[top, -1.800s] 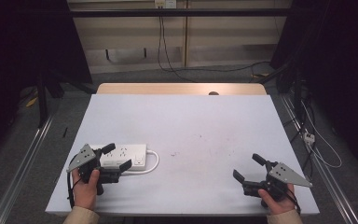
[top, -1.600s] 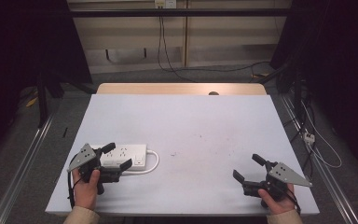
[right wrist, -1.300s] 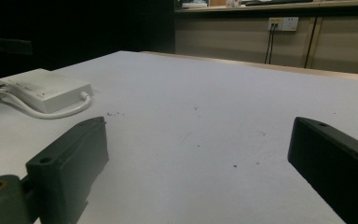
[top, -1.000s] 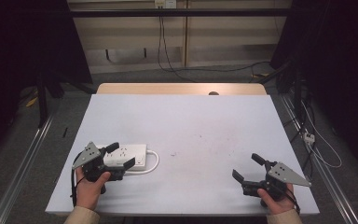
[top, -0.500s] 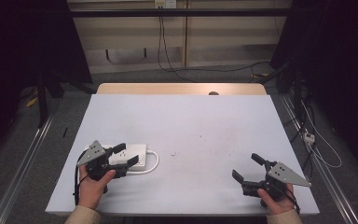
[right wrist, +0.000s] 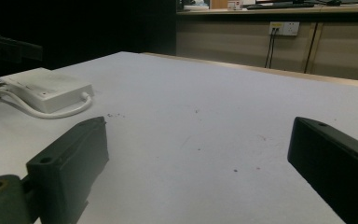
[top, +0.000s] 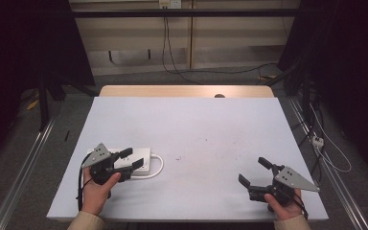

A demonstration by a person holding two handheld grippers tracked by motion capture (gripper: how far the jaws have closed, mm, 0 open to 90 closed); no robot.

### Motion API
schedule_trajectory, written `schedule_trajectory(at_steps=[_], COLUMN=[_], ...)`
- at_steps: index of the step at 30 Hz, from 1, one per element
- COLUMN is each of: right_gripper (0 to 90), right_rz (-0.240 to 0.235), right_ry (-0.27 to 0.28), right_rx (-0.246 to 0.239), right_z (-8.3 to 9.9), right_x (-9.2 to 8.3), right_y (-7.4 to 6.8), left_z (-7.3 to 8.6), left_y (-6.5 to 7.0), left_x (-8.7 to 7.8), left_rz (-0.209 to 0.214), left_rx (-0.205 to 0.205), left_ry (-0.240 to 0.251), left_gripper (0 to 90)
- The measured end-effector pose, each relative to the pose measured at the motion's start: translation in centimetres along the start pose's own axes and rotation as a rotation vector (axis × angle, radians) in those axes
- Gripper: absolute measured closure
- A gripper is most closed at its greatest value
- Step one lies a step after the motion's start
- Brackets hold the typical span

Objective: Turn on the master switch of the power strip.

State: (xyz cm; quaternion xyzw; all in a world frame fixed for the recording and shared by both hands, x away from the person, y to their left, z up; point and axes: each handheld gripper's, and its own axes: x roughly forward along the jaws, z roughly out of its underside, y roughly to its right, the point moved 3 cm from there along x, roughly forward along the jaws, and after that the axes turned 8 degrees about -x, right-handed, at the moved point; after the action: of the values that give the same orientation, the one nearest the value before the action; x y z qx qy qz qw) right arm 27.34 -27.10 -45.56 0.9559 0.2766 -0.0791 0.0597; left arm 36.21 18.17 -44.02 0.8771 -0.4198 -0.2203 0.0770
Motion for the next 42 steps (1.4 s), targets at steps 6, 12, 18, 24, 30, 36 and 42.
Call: schedule_trajectory(at_steps=[6, 12, 18, 24, 30, 36, 42], right_gripper=[4.3, 4.3, 4.3, 4.3, 4.1, 4.1, 4.0], right_rz=[-0.003, -0.007, -0.006, -0.006, -0.01, -0.014, -0.018], right_ry=[0.0, -0.001, 0.0, 0.0, -0.001, -0.002, -0.001], right_rx=[0.0, -0.003, -0.005, -0.008, -0.003, -0.007, -0.008], right_z=[0.02, 0.0, -0.03, -0.05, -0.01, -0.02, -0.02], right_x=[0.02, -0.01, -0.02, -0.01, 0.04, 0.04, 0.06], right_y=[-0.01, -0.06, -0.07, -0.08, -0.14, -0.12, -0.16], left_z=[0.03, 0.13, 0.23, 0.29, 0.3, 0.35, 0.39], left_y=[-0.03, -0.07, -0.18, -0.35, -0.46, -0.49, -0.56], left_x=[0.19, 0.51, 0.66, 0.73, 0.8, 0.96, 1.01], left_rz=[0.003, 0.006, 0.01, 0.007, 0.011, 0.018, 0.019], left_rx=[-0.003, -0.003, -0.009, -0.008, -0.016, -0.02, -0.031], left_ry=[-0.019, -0.05, -0.069, -0.091, -0.098, -0.114, -0.125], left_gripper=[42.4, 50.4, 56.9, 63.5, 66.6, 69.4, 71.4])
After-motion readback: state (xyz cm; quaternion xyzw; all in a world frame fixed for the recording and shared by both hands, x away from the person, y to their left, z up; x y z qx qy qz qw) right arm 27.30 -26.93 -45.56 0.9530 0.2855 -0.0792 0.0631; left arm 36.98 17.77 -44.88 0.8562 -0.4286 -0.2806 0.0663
